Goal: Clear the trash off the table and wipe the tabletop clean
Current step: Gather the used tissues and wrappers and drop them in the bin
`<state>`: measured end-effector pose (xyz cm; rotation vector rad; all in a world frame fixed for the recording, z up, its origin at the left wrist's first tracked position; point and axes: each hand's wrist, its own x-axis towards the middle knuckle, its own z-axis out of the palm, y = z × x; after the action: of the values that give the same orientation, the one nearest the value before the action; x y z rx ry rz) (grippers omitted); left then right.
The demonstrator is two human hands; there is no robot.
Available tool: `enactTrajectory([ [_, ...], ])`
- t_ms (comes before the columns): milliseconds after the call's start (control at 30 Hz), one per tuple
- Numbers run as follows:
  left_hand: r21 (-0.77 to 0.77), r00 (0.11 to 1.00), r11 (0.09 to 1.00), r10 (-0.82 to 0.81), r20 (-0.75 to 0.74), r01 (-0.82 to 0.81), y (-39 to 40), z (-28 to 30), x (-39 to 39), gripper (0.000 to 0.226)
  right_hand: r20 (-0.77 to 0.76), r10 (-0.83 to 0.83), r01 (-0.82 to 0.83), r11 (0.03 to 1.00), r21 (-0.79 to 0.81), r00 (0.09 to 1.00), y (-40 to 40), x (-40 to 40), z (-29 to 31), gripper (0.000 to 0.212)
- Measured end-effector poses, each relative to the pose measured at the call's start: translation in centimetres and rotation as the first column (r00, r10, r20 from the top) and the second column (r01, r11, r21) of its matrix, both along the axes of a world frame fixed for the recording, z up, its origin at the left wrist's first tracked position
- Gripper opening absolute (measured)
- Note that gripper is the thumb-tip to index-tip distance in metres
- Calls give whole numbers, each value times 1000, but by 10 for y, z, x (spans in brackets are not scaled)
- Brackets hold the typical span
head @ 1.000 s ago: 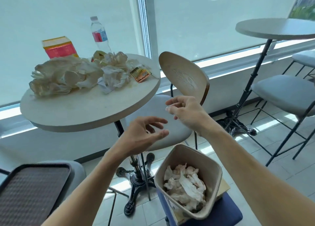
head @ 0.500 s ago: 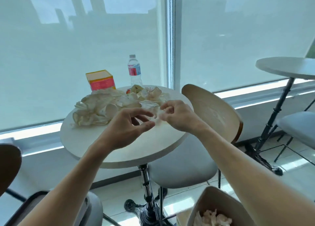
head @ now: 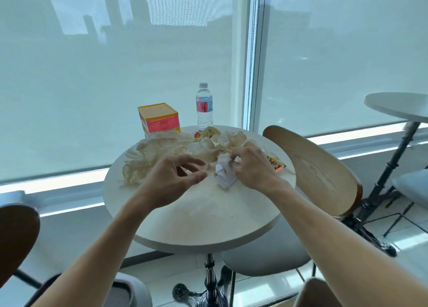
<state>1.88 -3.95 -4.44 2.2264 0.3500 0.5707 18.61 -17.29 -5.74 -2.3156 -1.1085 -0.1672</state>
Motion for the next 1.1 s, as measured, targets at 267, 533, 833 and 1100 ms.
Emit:
enactTrajectory([
  [267,-197,992,977,-55,114,77,12,2,8,34,-310,49,117,861,495,950,4,-17,50,13],
  [533,-579,933,754,-125,338,310,1,13,17,38,-573,401,30,801,598,715,13,-53,69,7],
  [833,-657,881,685,46,471,316,18,30,16,14,-526,235,-7,917,399,817,0,-41,59,10],
  [1100,-635,837,693,86,541,340,25,63,6,9,-391,-29,-13,994,-105,920,-18,-33,24,68],
])
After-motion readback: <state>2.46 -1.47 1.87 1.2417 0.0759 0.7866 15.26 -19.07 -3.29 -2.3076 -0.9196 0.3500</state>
